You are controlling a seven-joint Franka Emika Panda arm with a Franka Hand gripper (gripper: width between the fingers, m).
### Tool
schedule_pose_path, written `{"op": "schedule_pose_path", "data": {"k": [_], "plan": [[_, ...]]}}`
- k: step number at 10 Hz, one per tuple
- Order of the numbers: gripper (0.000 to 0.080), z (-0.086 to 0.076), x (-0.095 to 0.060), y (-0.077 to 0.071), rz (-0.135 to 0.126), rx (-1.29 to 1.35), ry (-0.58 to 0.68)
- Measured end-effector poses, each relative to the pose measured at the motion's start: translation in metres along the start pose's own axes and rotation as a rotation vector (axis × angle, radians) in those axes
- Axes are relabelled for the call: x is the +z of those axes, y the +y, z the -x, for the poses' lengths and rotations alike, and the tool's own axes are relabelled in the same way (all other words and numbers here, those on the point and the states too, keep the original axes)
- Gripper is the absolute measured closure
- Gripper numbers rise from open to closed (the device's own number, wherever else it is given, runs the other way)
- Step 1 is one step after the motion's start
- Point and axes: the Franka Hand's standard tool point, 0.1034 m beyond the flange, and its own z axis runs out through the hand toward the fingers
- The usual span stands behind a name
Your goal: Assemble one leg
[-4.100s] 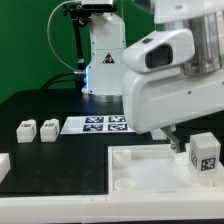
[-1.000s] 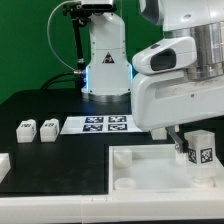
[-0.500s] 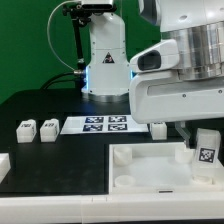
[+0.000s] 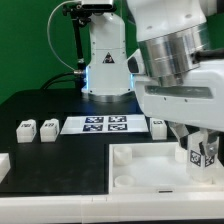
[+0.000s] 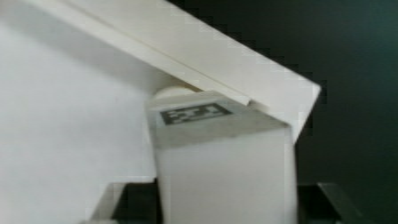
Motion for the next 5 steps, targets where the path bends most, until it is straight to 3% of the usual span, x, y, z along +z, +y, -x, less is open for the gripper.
{"op": "schedule_pose_path", "data": {"k": [3, 4, 5], "plan": [[0.0476, 0.0061, 0.0016, -0.0015, -0.012, 0.359, -0.031], [0.0396, 0.0061, 0.0017, -0.0015, -0.013, 0.319, -0.031], [0.0213, 0.0068, 0.0023, -0.0014, -0.012, 0.259, -0.031]]}}
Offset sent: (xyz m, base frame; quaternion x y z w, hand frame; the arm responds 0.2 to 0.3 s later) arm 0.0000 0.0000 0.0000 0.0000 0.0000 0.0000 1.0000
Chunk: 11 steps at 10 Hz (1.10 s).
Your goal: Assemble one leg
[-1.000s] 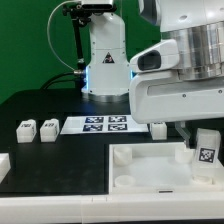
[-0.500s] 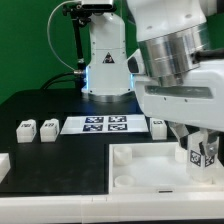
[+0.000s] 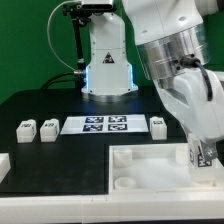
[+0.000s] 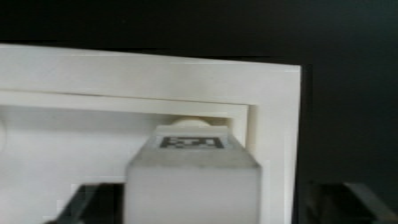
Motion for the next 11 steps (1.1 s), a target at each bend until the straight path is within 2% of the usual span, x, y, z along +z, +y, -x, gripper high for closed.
{"op": "schedule_pose_path", "data": {"k": [1, 2, 3, 6, 8, 10, 11], "plan": [[0.0213, 0.0034, 0.0026, 0.0027, 0.02, -0.16, 0.014], [0.0169, 0.0049, 0.0035, 0.0038, 0.036, -0.367, 0.038], [0.0155, 0.0015, 0.0032, 0.004, 0.027, -0.483, 0.047], [0.015, 0.0002, 0.0037, 0.0041, 0.039, -0.813, 0.046], [0.015, 0.0084, 0.0013, -0.0008, 0.108, -1.114, 0.096], [0.015, 0.0077, 0.002, -0.0008, 0.104, -1.109, 0.095], [0.0294, 0.0091, 0.0023, -0.0007, 0.097, -1.045, 0.093]]}}
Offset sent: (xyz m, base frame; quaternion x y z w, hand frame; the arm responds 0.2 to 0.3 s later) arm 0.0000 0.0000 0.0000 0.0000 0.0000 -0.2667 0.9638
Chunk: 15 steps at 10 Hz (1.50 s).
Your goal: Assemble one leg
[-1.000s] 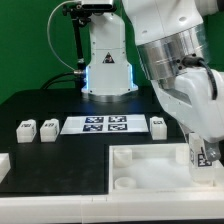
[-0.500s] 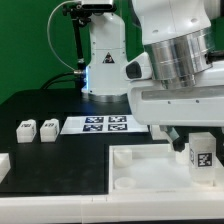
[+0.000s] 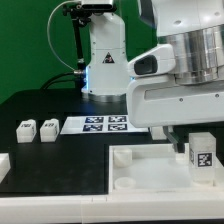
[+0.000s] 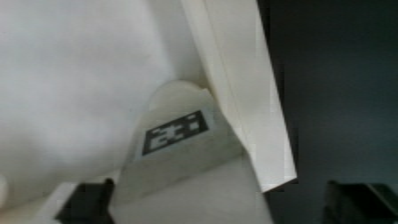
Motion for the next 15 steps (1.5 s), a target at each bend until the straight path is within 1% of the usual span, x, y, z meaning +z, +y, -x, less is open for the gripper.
{"op": "schedule_pose_path", "data": {"k": [1, 2, 3, 4, 6, 8, 9, 10, 11, 12, 13, 14, 15], "plan": [[0.0294, 0.001, 0.0002, -0.0017, -0.009, 0.133, -0.005], [0.0479, -0.0007, 0.0003, 0.0022, -0.006, 0.215, -0.003], [0.0479, -0.0005, 0.001, 0.0031, -0.005, 0.282, -0.005], [0.0487, -0.0006, 0.001, 0.0033, -0.008, 0.413, -0.007], [0.0492, -0.0018, 0.0025, 0.0039, -0.028, 0.696, -0.016], [0.0492, -0.004, 0.0037, 0.0046, -0.078, 1.051, -0.028], [0.0493, -0.0043, 0.0046, 0.0038, -0.112, 1.218, -0.032], [0.0493, -0.0034, 0.0054, 0.0032, -0.127, 1.296, -0.041], [0.0493, -0.0028, 0.0059, 0.0031, -0.126, 1.292, -0.043], [0.0433, -0.0027, 0.0062, 0.0031, -0.126, 1.244, -0.041], [0.0241, -0.0024, 0.0064, 0.0029, -0.125, 1.244, -0.041], [0.0241, -0.0008, 0.0062, 0.0015, -0.115, 1.172, -0.046], [0.0167, 0.0006, 0.0053, -0.0003, -0.092, 0.981, -0.045]]}}
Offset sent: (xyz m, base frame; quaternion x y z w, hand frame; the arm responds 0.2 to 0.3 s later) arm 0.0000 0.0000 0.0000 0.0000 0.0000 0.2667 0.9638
